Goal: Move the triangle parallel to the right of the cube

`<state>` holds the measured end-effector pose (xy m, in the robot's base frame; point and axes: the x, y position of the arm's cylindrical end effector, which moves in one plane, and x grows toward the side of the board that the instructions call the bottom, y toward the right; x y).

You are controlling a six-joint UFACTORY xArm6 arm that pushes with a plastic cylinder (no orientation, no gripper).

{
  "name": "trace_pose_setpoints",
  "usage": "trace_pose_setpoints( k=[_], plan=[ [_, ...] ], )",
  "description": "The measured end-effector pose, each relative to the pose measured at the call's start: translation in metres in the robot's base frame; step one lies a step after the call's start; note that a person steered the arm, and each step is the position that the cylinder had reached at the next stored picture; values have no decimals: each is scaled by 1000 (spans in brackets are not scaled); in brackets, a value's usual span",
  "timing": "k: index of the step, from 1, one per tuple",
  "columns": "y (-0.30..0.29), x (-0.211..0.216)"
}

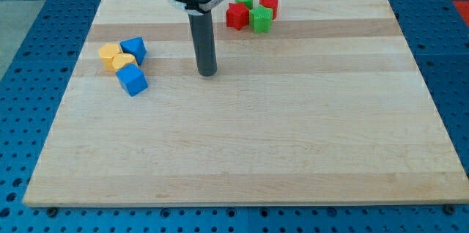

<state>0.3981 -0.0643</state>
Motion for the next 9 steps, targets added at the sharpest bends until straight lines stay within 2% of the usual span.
trace_pose_setpoints(
  k=[3, 4, 6, 7, 8, 9],
  plan=[
    [-2, 0],
    [-28, -7],
    [-50, -88],
    [-101, -119],
    [-149, -110],
    [-157, -95]
  ],
)
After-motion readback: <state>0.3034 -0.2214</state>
